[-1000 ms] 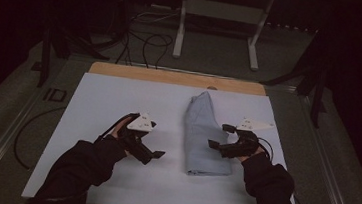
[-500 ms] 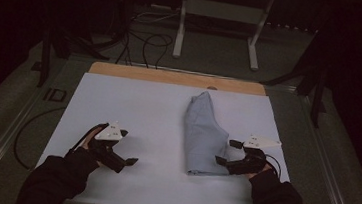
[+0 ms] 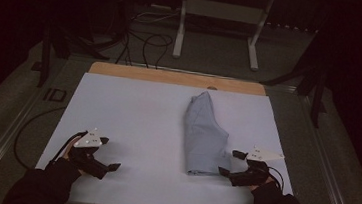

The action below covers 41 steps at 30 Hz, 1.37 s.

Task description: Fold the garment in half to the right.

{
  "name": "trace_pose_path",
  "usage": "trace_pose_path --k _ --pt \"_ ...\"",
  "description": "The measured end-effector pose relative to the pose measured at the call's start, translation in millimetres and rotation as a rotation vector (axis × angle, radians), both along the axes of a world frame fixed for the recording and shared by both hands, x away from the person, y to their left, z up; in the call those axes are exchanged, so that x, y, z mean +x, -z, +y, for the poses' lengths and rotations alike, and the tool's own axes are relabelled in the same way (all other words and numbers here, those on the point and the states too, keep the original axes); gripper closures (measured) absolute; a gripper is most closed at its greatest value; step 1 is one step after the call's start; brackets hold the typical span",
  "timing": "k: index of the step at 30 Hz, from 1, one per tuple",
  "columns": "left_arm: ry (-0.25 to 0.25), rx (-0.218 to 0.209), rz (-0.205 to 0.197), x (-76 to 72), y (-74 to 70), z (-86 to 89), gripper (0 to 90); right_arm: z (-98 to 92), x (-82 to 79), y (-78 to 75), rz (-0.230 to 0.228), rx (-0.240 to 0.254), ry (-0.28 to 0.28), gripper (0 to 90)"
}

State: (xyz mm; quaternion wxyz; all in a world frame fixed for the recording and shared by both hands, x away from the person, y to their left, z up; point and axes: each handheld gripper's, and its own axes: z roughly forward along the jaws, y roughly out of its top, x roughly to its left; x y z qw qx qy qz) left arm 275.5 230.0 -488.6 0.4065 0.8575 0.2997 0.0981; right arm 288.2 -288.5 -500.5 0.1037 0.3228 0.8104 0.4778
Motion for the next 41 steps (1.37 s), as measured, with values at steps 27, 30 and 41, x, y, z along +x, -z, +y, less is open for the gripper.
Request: trace_pose_path --k 27,30,41 --pt "-0.185 0.007 -0.03 -27.3 10.5 53.1 0.2 -22.4 -17.8 13.7 -0.001 -0.034 0.136 10.0" --pt "-0.186 0.017 -0.045 -28.0 10.2 49.2 0.1 -20.6 -16.9 14.6 -0.002 -0.036 0.131 10.0" --pt "-0.19 -0.007 -0.062 -28.7 8.4 46.1 0.1 -20.9 -16.3 16.3 0.002 -0.042 0.126 10.0"
